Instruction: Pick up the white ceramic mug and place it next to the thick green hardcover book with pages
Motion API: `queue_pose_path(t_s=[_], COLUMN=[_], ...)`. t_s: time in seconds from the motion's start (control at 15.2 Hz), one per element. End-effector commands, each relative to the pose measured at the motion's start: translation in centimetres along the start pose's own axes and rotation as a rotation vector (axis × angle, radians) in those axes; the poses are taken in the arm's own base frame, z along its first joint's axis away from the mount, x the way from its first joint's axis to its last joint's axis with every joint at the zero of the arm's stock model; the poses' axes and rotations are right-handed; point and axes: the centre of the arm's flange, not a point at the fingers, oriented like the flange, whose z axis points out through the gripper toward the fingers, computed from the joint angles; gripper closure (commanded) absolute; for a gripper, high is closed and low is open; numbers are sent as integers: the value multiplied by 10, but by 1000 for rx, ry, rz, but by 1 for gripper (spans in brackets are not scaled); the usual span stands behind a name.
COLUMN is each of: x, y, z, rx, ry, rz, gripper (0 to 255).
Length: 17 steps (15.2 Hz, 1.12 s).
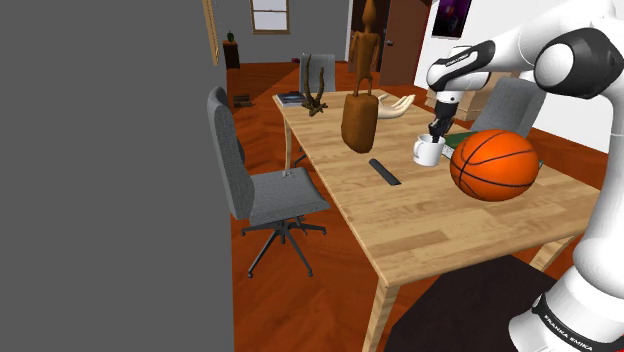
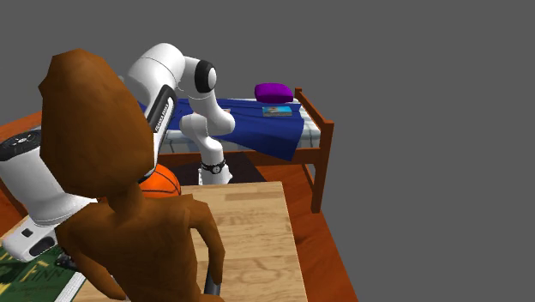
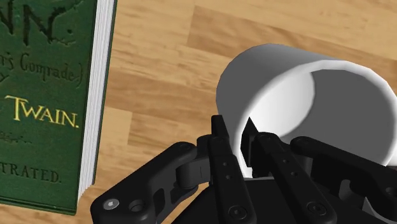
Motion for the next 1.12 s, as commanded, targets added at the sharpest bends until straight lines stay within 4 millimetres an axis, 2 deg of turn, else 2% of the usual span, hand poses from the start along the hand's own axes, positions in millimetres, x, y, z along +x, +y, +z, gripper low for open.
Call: queue_pose_path(t_s=[0.0,0.53,0.59,0.92,1.06], x=[0,0,0,0,0], y=[0,0,0,0,0], z=[10,14,14,14,-12], rx=[0,0,0,0,0], ry=[1,1,1,1,1], rz=[0,0,0,0,0], gripper=[255,255,0,0,0])
